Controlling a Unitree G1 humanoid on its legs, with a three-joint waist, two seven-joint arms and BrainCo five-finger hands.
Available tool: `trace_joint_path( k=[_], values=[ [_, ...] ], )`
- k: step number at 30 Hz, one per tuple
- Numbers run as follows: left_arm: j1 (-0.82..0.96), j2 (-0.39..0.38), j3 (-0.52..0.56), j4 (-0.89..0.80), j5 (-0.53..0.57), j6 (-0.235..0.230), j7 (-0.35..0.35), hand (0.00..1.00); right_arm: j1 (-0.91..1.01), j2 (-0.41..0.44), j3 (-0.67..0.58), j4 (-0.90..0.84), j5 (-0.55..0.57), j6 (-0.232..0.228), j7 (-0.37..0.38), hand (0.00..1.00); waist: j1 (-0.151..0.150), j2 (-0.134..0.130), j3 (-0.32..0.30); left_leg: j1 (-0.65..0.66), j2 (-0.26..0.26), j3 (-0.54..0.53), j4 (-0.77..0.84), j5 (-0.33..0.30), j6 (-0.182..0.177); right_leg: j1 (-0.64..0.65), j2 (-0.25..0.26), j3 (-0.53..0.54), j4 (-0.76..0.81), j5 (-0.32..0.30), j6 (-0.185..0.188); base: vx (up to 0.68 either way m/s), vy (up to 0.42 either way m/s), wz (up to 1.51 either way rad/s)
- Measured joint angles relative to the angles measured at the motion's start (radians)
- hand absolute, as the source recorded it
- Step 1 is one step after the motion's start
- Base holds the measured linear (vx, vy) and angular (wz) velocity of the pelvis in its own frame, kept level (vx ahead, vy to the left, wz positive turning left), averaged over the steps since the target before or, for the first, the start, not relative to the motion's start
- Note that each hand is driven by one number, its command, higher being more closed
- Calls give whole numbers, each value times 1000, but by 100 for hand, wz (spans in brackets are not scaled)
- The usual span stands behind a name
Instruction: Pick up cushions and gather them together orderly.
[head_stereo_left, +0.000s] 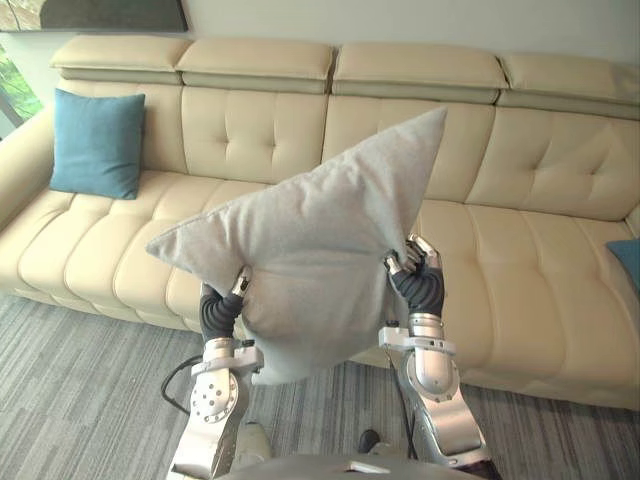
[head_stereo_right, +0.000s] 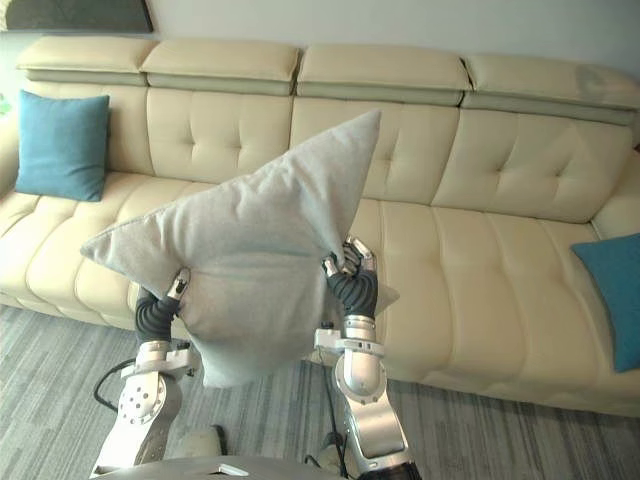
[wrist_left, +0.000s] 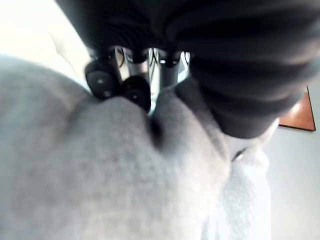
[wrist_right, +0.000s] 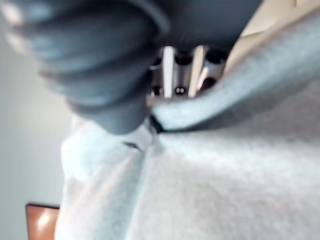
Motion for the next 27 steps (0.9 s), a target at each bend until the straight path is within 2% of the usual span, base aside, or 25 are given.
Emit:
trace_joint_path(
  k=[3,8,9,21,27],
  values=[
    [2,13,1,1,0,0,-10,100,12,1,-1,0,-21,0,3,100,-1,-5,-5,43,-29,16,-91,49,6,5,-18,23,-21,12,-4,-5,12,1],
    [3,14,1,2,1,0,-29,100,25,1,-20,0,-20,0,26,100,-11,-4,-29,76,-39,27,-212,133,1,7,-12,27,-86,68,-4,73,-23,-2],
    [30,12,8,14,1,3,-68,100,76,33,-44,50,-21,-1,66,100,-29,-28,-93,179,-45,30,-394,198,-4,69,3,22,-180,82,-1,0,0,0],
    [30,11,14,14,1,3,-72,100,76,34,-45,50,-19,-1,72,100,-29,-29,-93,179,-45,31,-395,199,-5,68,3,22,-180,82,-1,0,0,0],
    [29,-3,52,15,2,7,-131,100,73,44,-86,79,58,-1,165,100,-30,-33,-95,180,-45,44,-402,199,-5,62,3,26,-180,83,-1,0,0,-2]
  ],
)
